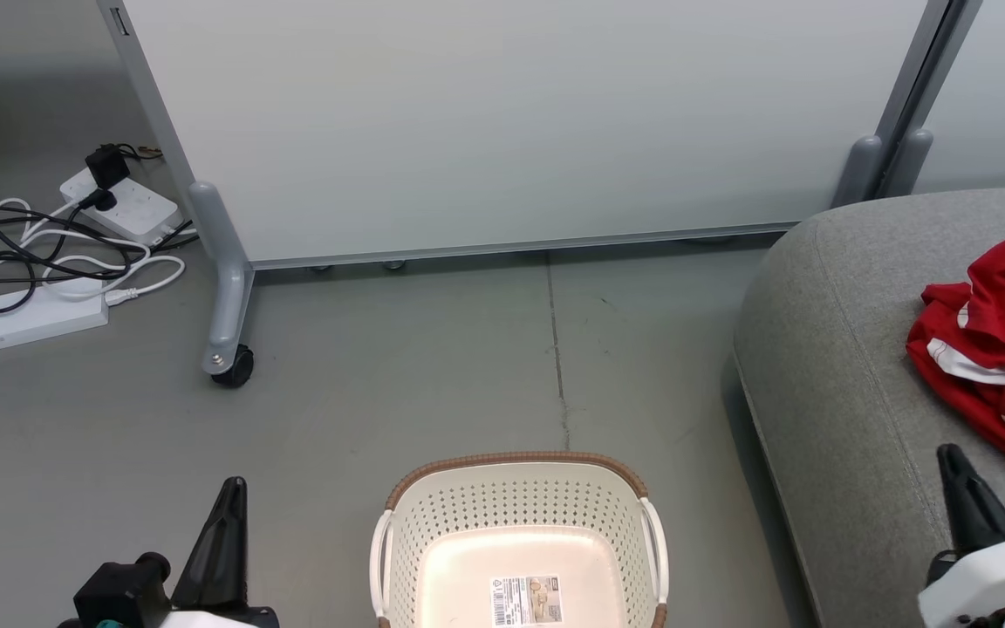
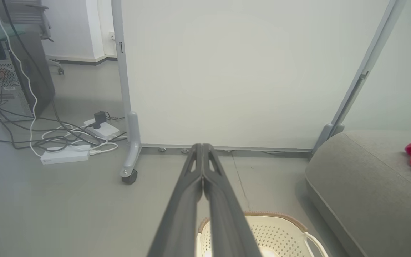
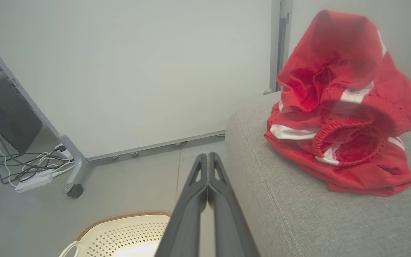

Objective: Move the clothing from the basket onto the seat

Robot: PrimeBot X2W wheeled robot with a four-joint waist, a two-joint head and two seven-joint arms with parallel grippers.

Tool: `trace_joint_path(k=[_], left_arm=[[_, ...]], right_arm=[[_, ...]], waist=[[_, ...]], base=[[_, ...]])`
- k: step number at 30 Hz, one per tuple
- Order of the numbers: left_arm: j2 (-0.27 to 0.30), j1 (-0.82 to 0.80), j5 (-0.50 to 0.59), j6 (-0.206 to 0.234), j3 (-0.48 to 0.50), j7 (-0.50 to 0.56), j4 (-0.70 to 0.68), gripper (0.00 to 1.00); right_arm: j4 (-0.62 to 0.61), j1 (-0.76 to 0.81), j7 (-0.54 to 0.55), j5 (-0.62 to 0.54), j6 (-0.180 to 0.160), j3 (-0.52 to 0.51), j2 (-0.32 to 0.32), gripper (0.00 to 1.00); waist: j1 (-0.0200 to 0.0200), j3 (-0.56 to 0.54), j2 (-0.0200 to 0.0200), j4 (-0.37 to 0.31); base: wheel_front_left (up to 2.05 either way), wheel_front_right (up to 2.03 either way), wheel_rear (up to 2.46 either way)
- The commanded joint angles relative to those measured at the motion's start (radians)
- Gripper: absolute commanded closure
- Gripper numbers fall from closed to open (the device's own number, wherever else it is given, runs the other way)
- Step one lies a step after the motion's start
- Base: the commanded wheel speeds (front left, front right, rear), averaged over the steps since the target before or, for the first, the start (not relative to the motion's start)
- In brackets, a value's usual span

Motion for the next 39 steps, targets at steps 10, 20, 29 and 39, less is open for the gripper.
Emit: trace_joint_path(k=[10,20,29,39], left_arm=[[-0.027,-0.056,-0.192,-0.056,-0.039,-0.001,0.001,1.00],[-0.056,-0.085,-0.342,-0.096,-0.074,-0.002,0.017,1.00],[-0.080,-0.108,-0.461,-0.127,-0.103,-0.003,0.027,1.00],[-0.101,-0.127,-0.567,-0.154,-0.129,-0.004,0.035,1.00]], right_arm=[[0.154,-0.109,0.202,0.190,0.000,-0.159,-0.148,1.00],[0.286,-0.173,0.364,0.339,0.000,-0.277,-0.256,1.00],[0.394,-0.223,0.495,0.460,0.000,-0.372,-0.344,1.00],[0.491,-0.268,0.613,0.572,0.000,-0.457,-0.424,1.00]], waist=[[0.0000,0.006,-0.0001,0.002],[0.0000,0.012,-0.0001,0.004],[0.0000,0.017,-0.0001,0.005],[0.0000,0.022,-0.0001,0.007]], base=[[0.00,0.00,0.00],[0.00,0.00,0.00],[0.00,0.00,0.00],[0.00,0.00,0.00]])
